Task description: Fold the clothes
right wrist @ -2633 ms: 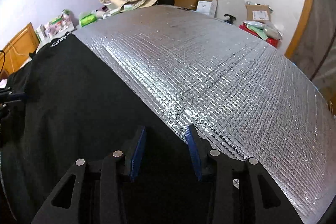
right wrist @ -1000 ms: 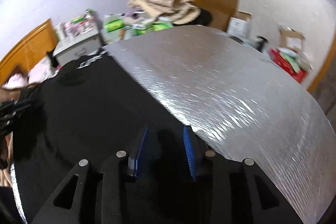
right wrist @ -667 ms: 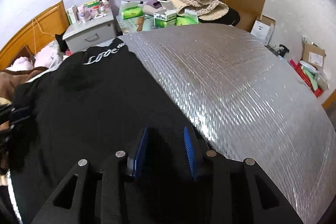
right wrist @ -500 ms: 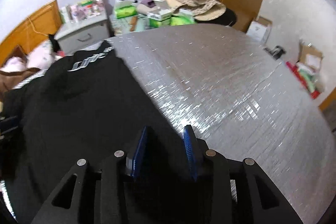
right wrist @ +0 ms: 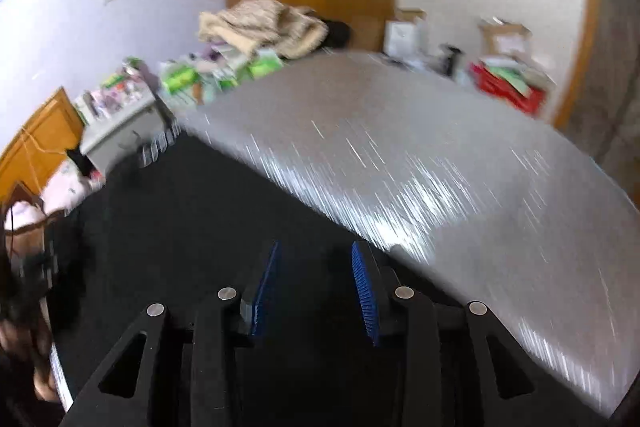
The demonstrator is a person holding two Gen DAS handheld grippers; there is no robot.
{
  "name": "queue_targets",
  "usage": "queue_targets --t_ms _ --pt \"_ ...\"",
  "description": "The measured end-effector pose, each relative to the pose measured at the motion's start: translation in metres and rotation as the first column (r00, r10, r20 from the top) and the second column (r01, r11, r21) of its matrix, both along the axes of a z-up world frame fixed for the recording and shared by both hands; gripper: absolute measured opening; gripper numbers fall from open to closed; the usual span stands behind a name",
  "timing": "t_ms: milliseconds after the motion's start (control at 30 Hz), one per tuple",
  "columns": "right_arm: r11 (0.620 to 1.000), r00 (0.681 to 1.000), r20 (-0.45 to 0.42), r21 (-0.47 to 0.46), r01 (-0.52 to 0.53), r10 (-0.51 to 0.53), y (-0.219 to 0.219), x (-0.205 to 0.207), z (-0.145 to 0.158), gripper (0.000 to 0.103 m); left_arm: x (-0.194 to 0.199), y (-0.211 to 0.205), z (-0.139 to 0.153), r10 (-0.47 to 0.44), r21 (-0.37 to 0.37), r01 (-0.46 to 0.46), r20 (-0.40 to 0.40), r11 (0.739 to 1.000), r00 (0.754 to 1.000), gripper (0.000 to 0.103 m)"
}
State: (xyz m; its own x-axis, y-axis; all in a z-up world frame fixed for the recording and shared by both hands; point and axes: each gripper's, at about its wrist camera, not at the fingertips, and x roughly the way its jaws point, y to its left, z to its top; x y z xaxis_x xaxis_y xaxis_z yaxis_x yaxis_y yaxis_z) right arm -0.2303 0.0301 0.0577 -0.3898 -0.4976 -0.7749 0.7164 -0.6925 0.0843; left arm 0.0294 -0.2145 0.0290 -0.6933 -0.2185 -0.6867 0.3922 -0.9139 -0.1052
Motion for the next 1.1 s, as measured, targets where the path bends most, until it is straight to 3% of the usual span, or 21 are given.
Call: queue_targets --t_ms 133,267,400,533,567,633,767,833,933,1100 --pt "0.987 0.994 0.03 0.123 0.101 -0.105 0.077 0.039 -0.03 0.038 -0.008 0.016 0.014 -0.056 0.008 0.056 -0.026 0.998 0.998 0.021" --pt "0.975 0.976 0.029 0.069 0.211 -0.214 0.136 0.061 -0.039 0.039 -0.017 0.032 0.028 -0.112 0.015 0.113 -0.053 0.994 0.992 0.021" --pt "0.96 0.961 0.026 0.061 0.274 -0.276 0.155 0.07 -0.038 0.039 -0.053 0.081 0.04 -0.268 -0.01 0.268 -0.086 0.963 0.959 0.021" --pt "0.951 0.951 -0.015 0.022 0.309 -0.309 0.163 0.075 -0.026 0.039 -0.09 0.115 0.019 -0.371 -0.015 0.37 -0.019 0.929 0.929 0.021" --pt "0.944 0.944 -0.015 0.013 0.329 -0.328 0.169 0.074 -0.025 0.039 -0.099 0.121 0.006 -0.379 -0.015 0.38 0.033 0.925 0.925 0.021" --pt "0.924 0.925 -0.012 0.011 0.381 -0.381 0.186 0.07 -0.026 0.039 -0.108 0.12 -0.007 -0.381 0.03 0.38 0.091 0.925 0.92 0.021" --pt "0.885 0.884 0.039 0.0 0.466 -0.465 0.226 0.063 -0.037 0.039 -0.108 0.108 -0.009 -0.383 0.073 0.378 0.072 0.923 0.921 0.021" --pt "0.869 0.869 0.075 -0.046 0.494 -0.49 0.248 0.063 -0.039 0.039 -0.109 0.11 -0.01 -0.392 0.06 0.388 0.082 0.92 0.916 0.022" --pt "0.837 0.837 0.066 -0.044 0.546 -0.543 0.272 0.061 -0.033 0.039 -0.114 0.115 -0.009 -0.394 0.026 0.394 0.099 0.919 0.914 0.021" --pt "0.757 0.758 0.061 -0.045 0.652 -0.649 0.316 0.058 -0.031 0.039 -0.111 0.118 -0.009 -0.394 0.02 0.394 0.101 0.919 0.914 0.022"
